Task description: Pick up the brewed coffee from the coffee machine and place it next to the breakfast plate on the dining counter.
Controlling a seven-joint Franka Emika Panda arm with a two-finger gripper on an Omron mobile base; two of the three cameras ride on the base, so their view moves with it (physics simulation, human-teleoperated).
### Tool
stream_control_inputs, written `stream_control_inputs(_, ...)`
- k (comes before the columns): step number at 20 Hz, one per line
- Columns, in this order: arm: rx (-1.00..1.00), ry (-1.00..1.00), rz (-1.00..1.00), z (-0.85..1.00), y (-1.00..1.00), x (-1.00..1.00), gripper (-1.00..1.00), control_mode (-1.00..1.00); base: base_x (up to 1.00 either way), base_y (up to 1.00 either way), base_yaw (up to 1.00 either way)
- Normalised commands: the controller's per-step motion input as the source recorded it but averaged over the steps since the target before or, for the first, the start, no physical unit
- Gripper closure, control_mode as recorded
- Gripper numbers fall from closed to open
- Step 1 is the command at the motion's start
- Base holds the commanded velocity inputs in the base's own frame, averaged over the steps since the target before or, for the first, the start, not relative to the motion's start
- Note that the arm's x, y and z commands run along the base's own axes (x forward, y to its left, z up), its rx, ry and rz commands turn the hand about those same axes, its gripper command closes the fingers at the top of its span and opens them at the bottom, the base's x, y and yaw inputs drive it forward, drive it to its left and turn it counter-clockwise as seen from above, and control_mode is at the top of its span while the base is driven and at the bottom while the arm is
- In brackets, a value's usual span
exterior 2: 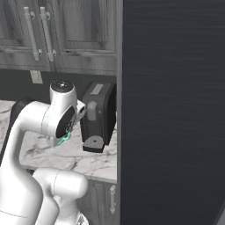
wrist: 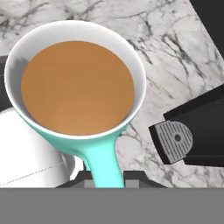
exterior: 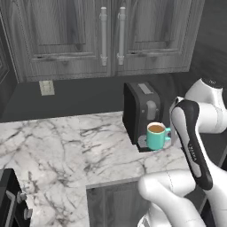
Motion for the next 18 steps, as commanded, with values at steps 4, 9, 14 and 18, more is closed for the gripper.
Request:
stream_control_inputs(4,0.00,0.00,0.00,0.00,0.00,0.01,1.00,1.00,-0.16,0.00,0.00)
stream_control_inputs(9,0.00,0.00,0.00,0.00,0.00,0.00,1.00,1.00,-0.96,0.00,-0.03)
stream_control_inputs(14,0.00,0.00,0.00,0.00,0.00,0.00,1.00,1.00,-1.00,-0.02,-0.15)
stream_control_inputs(18,0.00,0.00,0.00,0.00,0.00,0.00,1.00,1.00,-0.75,-0.35,-0.46)
